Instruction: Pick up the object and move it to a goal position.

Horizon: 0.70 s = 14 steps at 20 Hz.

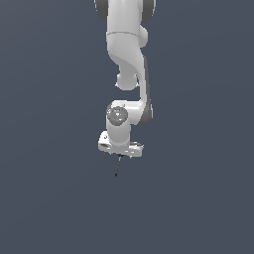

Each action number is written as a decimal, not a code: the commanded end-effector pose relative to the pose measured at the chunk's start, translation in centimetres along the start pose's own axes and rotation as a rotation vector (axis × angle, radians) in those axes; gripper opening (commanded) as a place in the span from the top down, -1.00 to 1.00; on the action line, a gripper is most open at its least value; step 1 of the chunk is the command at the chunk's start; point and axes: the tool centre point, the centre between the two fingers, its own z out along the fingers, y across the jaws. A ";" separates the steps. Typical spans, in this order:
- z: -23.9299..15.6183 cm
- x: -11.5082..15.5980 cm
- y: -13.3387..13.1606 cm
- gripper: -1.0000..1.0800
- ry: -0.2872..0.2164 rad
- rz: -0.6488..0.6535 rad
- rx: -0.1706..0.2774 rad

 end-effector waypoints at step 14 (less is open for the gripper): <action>-0.4 0.3 -0.2 1.00 0.008 0.003 0.001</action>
